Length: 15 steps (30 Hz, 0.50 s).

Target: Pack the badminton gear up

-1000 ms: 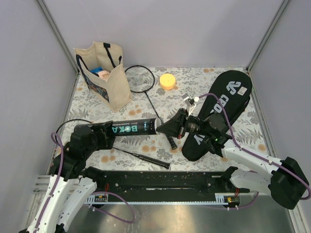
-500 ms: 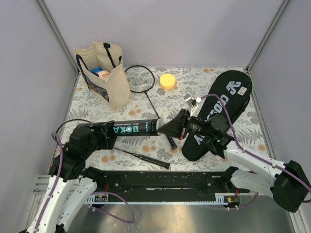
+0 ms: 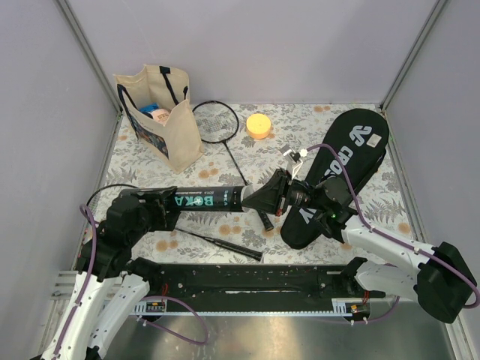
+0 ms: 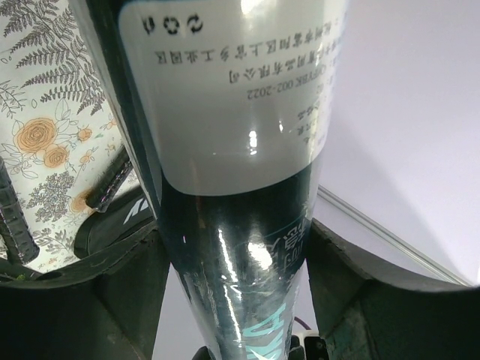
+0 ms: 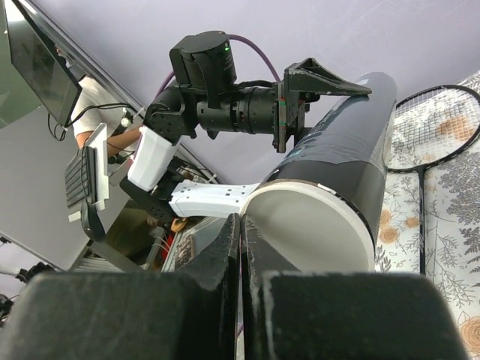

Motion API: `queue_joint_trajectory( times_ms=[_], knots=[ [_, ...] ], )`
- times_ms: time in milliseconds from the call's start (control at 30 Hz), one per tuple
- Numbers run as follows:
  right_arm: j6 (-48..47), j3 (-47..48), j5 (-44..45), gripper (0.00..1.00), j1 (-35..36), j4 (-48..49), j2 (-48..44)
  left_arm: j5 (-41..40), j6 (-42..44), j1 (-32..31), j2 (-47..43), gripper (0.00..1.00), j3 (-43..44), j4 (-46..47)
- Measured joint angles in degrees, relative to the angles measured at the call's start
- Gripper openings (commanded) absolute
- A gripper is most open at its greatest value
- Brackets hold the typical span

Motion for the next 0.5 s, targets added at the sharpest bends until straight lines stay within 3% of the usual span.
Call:
queue_joint_trajectory(
  times_ms=[500],
  knots=[
    [4.20,0.24,-6.16,0.00,-0.13,4.24,3.63,0.66,2.75,0.11,-0.07,0.22,-1.60,2.62]
  ],
)
